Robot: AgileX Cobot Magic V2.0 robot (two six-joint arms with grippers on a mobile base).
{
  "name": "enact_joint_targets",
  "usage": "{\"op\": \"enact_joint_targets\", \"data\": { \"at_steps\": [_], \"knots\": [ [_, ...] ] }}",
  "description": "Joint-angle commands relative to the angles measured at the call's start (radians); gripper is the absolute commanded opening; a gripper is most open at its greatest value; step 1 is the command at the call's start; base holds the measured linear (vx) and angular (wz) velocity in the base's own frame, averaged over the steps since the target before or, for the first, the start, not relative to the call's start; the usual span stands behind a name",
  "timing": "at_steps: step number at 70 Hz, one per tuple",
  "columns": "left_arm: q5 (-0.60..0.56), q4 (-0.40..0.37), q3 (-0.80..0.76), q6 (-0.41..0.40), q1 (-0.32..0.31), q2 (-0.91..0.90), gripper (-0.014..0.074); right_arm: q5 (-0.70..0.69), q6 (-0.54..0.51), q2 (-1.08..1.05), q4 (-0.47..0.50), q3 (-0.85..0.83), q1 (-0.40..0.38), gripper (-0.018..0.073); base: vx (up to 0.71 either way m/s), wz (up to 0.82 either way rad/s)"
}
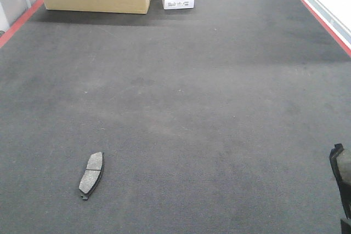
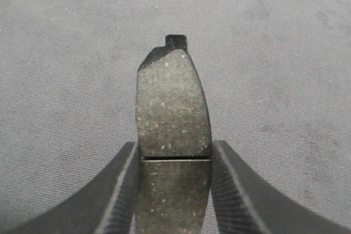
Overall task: Move and align brake pads A on conveyor
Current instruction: 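Raise the open left gripper away from the placed pad, then lower the right gripper and release its brake pad onto the belt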
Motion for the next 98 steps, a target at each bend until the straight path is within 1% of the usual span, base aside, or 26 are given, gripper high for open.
{"op": "enact_joint_targets", "data": {
  "at_steps": [1, 75, 88, 98],
  "knots": [
    [-0.093, -0.01, -0.013, 0.002, -0.005, -0.022, -0.0006, -0.082, -0.006, 0.001, 0.003, -0.033, -0.005, 0.024, 0.0, 0.0],
    [-0.094, -0.013, -0.012, 0.002, -0.005, -0.032, -0.0006, -0.092, -0.006, 0.001, 0.006, -0.033, -0.005, 0.024, 0.0, 0.0],
    [-0.094, -0.013, -0.012, 0.002, -0.005, -0.032, -0.0006, -0.099, -0.006, 0.012, 0.071, -0.033, -0.005, 0.0241, 0.0, 0.0],
    [-0.094, -0.013, -0.012, 0.002, -0.005, -0.032, -0.0006, -0.142, -0.008, 0.107, 0.117, -0.034, -0.005, 0.0244, 0.0, 0.0]
  ]
}}
